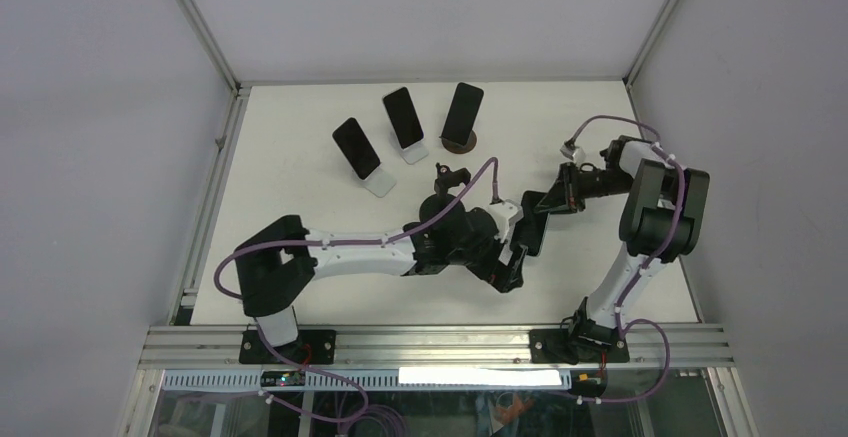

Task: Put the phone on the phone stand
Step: Pick up the phone at the center of the board, then install the phone on the phone stand.

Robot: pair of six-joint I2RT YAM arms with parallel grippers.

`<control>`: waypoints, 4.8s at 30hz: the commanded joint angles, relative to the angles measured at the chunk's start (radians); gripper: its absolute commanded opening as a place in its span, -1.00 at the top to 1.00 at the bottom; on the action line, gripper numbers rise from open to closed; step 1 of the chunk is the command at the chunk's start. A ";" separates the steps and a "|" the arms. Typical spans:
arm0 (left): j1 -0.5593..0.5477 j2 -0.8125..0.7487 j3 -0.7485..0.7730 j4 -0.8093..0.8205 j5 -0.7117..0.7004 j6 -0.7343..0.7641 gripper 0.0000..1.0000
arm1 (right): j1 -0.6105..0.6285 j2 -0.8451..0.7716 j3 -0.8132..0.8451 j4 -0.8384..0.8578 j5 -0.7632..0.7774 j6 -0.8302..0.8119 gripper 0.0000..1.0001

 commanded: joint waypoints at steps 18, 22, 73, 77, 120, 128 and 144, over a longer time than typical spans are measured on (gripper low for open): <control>-0.017 -0.761 -0.619 0.372 -0.196 0.182 -0.98 | 0.061 -0.537 0.018 -0.312 -0.138 -0.537 0.98; -0.013 -0.793 -0.751 0.559 -0.113 0.181 -0.98 | 0.159 -0.581 0.006 -0.317 -0.126 -0.567 0.97; 0.127 -0.320 -0.545 0.815 0.366 0.192 1.00 | 0.728 -0.637 -0.014 -0.155 0.093 -0.389 0.11; 0.129 -0.327 -0.544 0.808 0.363 0.193 1.00 | 0.730 -0.630 -0.009 -0.145 0.094 -0.363 0.41; 0.132 -0.333 0.165 -0.487 -0.806 -0.064 -0.16 | 0.410 -0.670 -0.167 -0.146 -0.002 -0.480 1.00; 0.125 -0.295 0.198 -0.527 -0.770 -0.033 0.07 | 0.407 -0.669 -0.166 -0.146 -0.004 -0.481 1.00; 0.214 -0.284 0.210 -0.506 -0.393 0.384 0.98 | 0.400 -0.673 -0.168 -0.149 -0.008 -0.485 1.00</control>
